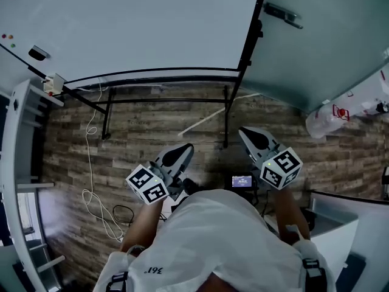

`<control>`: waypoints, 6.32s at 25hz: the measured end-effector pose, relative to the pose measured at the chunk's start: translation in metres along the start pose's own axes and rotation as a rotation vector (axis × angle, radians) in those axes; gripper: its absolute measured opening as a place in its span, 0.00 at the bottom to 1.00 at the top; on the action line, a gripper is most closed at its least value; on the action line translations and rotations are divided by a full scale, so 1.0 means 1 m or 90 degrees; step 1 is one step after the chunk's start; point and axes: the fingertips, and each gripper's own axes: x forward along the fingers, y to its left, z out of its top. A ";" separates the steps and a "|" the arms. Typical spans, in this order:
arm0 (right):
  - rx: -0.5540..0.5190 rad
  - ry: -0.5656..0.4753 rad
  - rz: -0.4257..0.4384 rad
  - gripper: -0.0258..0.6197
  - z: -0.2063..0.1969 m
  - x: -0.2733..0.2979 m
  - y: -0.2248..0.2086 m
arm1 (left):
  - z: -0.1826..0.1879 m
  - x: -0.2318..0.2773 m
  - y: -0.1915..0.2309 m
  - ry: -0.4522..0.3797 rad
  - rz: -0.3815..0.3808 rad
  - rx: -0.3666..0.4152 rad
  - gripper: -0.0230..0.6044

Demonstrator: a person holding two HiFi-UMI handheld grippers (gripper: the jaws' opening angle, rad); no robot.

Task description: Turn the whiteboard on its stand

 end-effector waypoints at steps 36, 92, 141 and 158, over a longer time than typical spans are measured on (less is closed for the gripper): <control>-0.028 -0.041 -0.132 0.29 0.043 0.044 -0.132 | 0.060 0.049 0.075 0.007 -0.027 0.062 0.05; -0.113 0.058 -0.056 0.35 0.102 0.172 -0.317 | 0.091 0.149 0.158 0.008 0.067 0.061 0.05; -0.095 0.081 -0.034 0.34 0.097 0.215 -0.294 | 0.085 0.128 0.174 -0.002 0.099 0.043 0.05; -0.115 0.087 0.017 0.33 0.096 0.242 -0.262 | 0.089 0.124 0.182 -0.017 0.123 0.037 0.05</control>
